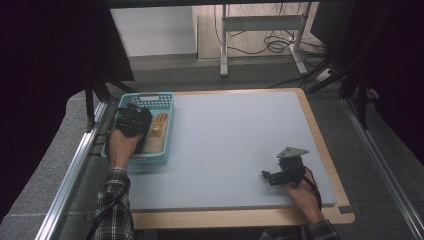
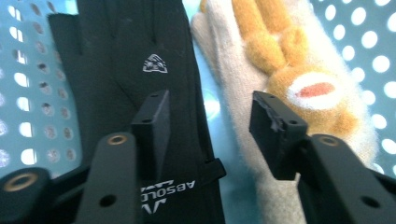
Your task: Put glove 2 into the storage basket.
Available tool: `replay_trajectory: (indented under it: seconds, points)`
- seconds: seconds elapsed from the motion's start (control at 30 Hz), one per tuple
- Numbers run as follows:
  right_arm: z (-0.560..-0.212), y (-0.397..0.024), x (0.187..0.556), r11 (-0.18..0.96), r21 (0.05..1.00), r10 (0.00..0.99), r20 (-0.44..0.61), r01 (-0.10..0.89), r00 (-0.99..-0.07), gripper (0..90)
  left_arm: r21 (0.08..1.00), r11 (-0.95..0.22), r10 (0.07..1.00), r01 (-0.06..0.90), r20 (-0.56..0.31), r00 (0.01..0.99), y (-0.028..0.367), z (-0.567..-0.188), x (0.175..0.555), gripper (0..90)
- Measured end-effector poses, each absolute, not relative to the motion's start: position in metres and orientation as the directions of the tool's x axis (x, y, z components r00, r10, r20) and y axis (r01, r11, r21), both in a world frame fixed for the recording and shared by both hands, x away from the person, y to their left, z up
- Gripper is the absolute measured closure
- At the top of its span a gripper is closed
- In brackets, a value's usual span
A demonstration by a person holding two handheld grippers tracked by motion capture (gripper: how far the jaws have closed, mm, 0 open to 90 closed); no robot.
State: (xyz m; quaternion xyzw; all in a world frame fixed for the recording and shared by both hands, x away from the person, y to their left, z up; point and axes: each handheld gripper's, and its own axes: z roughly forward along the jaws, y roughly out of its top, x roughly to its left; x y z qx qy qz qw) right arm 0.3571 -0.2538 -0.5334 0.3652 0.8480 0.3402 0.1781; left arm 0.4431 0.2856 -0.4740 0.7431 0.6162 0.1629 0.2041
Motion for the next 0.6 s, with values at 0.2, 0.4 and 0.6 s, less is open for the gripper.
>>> replay_trajectory:
  seconds: [0.2,0.4,0.6]
  points:
    - [-0.533,-0.254,0.357,0.502,0.707,0.741,-0.054,0.498,-0.67,2.3,0.537,-0.14,0.983,0.832,-0.028,0.183,0.29,-0.468,0.438,35.7]
    - [-0.533,-0.254,0.357,0.502,0.707,0.741,-0.054,0.498,-0.67,2.3,0.568,-0.121,0.979,0.814,-0.066,0.191,0.294,-0.466,0.434,26.2]
    - [-0.533,-0.254,0.357,0.502,0.707,0.741,-0.054,0.498,-0.67,2.3,0.583,-0.116,0.975,0.804,-0.086,0.204,0.294,-0.464,0.43,17.3]
